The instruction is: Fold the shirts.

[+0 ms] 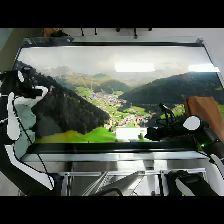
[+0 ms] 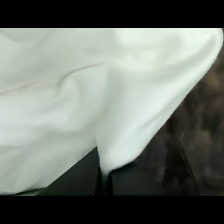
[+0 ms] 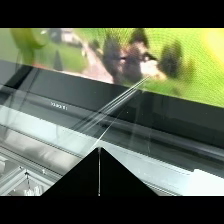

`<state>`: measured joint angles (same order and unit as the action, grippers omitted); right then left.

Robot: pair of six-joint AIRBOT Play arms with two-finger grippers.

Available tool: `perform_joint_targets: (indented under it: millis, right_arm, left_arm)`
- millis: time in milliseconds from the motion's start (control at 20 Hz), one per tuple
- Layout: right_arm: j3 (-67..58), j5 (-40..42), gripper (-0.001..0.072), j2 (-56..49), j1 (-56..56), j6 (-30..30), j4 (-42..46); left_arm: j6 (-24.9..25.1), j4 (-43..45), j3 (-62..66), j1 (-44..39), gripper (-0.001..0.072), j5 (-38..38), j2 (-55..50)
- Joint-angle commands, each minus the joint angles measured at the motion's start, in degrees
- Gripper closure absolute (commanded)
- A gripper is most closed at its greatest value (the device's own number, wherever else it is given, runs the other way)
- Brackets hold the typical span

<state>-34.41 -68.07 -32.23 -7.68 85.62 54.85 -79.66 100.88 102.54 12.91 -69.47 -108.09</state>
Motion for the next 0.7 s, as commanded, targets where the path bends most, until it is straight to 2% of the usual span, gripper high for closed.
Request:
perform_joint_targets:
  millis: [0, 150, 250, 400, 500, 650]
  right_arm:
    - [0.0, -0.1, 0.0685, 0.0, 0.0, 0.0, 0.0]
    - [0.0, 0.2, 0.0685, 0.0, 0.0, 0.0, 0.0]
    - [0.0, 0.3, 0.0685, 0.0, 0.0, 0.0, 0.0]
    - [0.0, 0.3, 0.0685, 0.0, 0.0, 0.0, 0.0]
    - [0.0, 0.2, 0.0685, 0.0, 0.0, 0.0, 0.0]
    - [0.0, 0.2, 0.0685, 0.0, 0.0, 0.0, 0.0]
  left_arm:
    - [-1.0, -3.5, 10.7, -3.4, 0.0698, -8.9, 2.1]
    - [0.1, -21.8, 14.9, -8.7, 0.0700, -9.4, 10.3]
    - [0.7, -30.4, 14.0, -13.6, 0.0700, -9.1, 15.7]
    - [0.7, -35.1, 8.2, -21.6, 0.0701, -9.5, 22.0]
    - [0.7, -35.0, 3.2, -27.2, 0.0700, -8.7, 24.2]
    - [-0.6, -35.0, -5.8, -35.5, 0.0700, -4.3, 24.2]
